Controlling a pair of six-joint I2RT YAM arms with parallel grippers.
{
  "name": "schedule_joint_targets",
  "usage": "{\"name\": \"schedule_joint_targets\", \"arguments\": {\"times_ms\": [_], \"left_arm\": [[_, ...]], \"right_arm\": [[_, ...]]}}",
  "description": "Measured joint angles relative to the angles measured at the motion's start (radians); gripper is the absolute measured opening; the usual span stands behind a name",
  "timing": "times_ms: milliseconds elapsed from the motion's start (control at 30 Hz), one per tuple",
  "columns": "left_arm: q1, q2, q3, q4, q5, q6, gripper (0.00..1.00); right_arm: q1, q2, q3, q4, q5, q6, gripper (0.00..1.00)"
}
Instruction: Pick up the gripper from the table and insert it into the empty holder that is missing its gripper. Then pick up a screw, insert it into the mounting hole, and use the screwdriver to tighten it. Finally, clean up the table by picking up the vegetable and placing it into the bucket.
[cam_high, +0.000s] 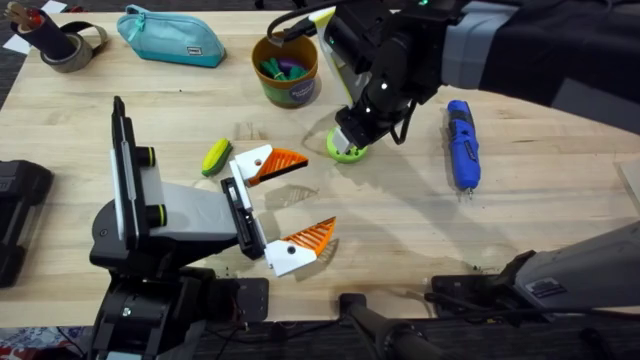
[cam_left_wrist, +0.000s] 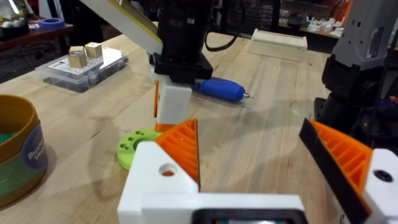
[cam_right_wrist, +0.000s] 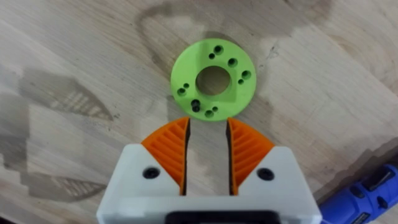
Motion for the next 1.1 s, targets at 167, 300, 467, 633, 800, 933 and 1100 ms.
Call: {"name": "schedule_joint_targets", "arguments": {"times_ms": [167,300,467,633,800,933,1100], "left_arm": [[0.000,0.000,0.000,0.000,0.000,0.000,0.992],[0.000,0.000,0.000,0.000,0.000,0.000,0.992],[0.000,0.000,0.000,0.000,0.000,0.000,0.992],[0.000,0.000,0.000,0.000,0.000,0.000,0.992],[0.000,0.000,0.000,0.000,0.000,0.000,0.992],[0.000,0.000,0.000,0.000,0.000,0.000,0.992],[0.000,0.000,0.000,0.000,0.000,0.000,0.992]], "right_arm": [[0.000,0.000,0.003,-0.008,-0.003,0.001,0.340],[0.000,0.000,0.003,-0.008,-0.004,0.001,0.340],[0.000,-0.001,0.003,-0.008,-0.004,0.001,0.340],[0.000,-0.025,0.003,-0.009,-0.005,0.001,0.340],[0.000,-0.086,0.003,-0.030,-0.007,0.002,0.340],[0.000,-0.129,0.003,-0.034,-0.007,0.008,0.340],[0.000,-0.165,-0.022,0.001,-0.007,0.013,0.340]]}}
